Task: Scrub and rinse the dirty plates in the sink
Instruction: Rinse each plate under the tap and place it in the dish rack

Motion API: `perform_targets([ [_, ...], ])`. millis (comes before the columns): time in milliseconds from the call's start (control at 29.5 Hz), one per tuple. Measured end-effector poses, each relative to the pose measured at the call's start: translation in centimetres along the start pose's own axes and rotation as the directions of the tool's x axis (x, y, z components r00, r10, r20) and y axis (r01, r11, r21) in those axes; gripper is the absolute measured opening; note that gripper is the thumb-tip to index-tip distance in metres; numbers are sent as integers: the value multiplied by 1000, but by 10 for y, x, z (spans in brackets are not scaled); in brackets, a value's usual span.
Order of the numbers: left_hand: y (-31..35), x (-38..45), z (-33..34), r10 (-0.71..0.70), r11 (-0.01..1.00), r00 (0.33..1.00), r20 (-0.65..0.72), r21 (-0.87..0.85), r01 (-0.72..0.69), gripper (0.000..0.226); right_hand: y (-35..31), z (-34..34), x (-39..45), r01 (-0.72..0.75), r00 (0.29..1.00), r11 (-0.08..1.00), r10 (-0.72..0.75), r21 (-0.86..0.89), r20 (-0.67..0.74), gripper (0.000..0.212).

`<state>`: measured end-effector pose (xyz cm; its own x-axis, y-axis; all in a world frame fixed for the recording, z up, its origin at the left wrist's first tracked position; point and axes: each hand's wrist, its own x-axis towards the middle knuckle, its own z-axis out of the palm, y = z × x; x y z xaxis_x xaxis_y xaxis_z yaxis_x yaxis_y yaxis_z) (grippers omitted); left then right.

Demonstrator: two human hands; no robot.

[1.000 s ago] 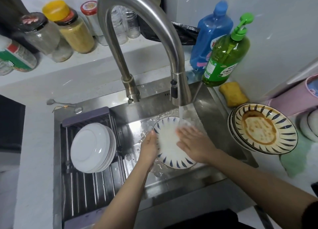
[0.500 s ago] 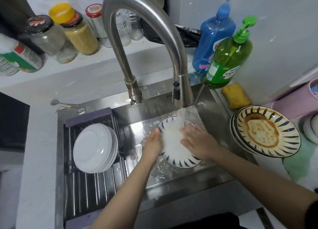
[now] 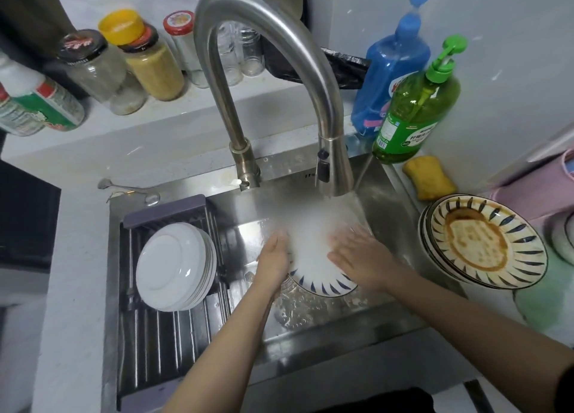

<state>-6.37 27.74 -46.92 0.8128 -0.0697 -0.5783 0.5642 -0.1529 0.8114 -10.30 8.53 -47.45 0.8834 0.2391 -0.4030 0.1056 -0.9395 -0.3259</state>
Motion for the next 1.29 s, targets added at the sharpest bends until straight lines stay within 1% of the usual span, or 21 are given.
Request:
perform_targets([
  [68, 5, 0, 1, 12, 1000, 1000, 19, 9, -12, 31, -15, 3, 7, -22, 1000, 995, 23, 94, -8, 118],
  [204, 17, -4, 6, 41, 999, 999, 22, 26, -41, 35, -55, 16, 9, 133, 990, 945, -140, 300, 2, 82],
  [339, 14, 4, -2, 26, 1000, 997, -69, -14, -27, 44, -47, 7, -25, 212, 962, 933, -252, 290, 105, 77],
  [407, 8, 8, -8, 20, 1000, 997, -81, -4, -20, 43, -23, 1, -41, 180, 975, 961, -202, 209, 91, 85],
  [509, 2, 0, -7, 1, 1000, 1000, -2, 17, -1, 34, 8, 4, -34, 54, 998, 997, -55, 57, 20, 101],
  [577, -6, -5, -1, -38, 998, 998, 41, 41, 36, 40, 7, 6, -16, 7, 1000, 1000, -7, -16, -18, 107],
  [611, -10, -6, 3, -45, 997, 998, 43, 57, 43, 44, 1, 7, -7, -9, 1000, 1000, 9, -26, -26, 100],
  [679, -11, -8, 6, -50, 994, 997, 56, 104, 44, 49, -16, 7, 8, -20, 1000, 996, 20, 83, 6, 74],
  [713, -8, -8, 5, -48, 993, 997, 60, 107, 41, 50, -25, 7, 9, 32, 999, 990, -38, 137, 38, 69],
  [781, -2, -6, 0, -46, 998, 997, 65, 47, 43, 47, -39, 7, 1, 176, 976, 967, -196, 185, 97, 70],
  [849, -1, 3, -5, -85, 995, 996, 31, -52, 87, 44, -38, 9, -12, 267, 948, 953, -287, 144, 137, 72],
  [883, 0, 7, -7, -114, 991, 993, -3, -71, 114, 44, -34, 8, -19, 277, 945, 954, -292, 113, 145, 74],
  [951, 1, 11, -5, -143, 987, 989, -25, -77, 141, 45, -25, 15, -27, 289, 955, 955, -292, 64, 44, 72],
  [1018, 6, 9, 1, -139, 984, 990, 29, -111, 141, 43, -23, 24, -29, 278, 950, 952, -252, 129, -184, 53],
  [1052, 8, 7, 7, -132, 982, 988, 75, -128, 141, 42, -26, 24, -29, 224, 945, 952, -159, 209, -286, 46],
  [1086, 11, 2, 14, -113, 981, 985, 127, -144, 131, 41, -30, 20, -28, 132, 948, 936, -23, 326, -319, 40],
  [1120, 14, -3, 21, -74, 984, 986, 151, -151, 97, 41, -35, 16, -26, 31, 943, 890, 124, 454, -309, 33],
  [1154, 15, -6, 29, -18, 992, 985, 173, -117, 39, 44, -40, 12, -21, -68, 930, 797, 268, 600, -251, 26],
  [1188, 10, -5, 35, 64, 998, 973, 222, -25, -60, 48, -43, 6, -16, -124, 899, 648, 395, 752, -191, 22],
  [1222, 7, -5, 44, 133, 985, 954, 270, 72, -158, 50, -43, 2, -11, -140, 860, 453, 496, 880, -119, 21],
  [1290, 4, -3, 56, 221, 932, 927, 301, 216, -293, 49, -42, -3, -4, -92, 816, 91, 578, 992, 23, 23],
])
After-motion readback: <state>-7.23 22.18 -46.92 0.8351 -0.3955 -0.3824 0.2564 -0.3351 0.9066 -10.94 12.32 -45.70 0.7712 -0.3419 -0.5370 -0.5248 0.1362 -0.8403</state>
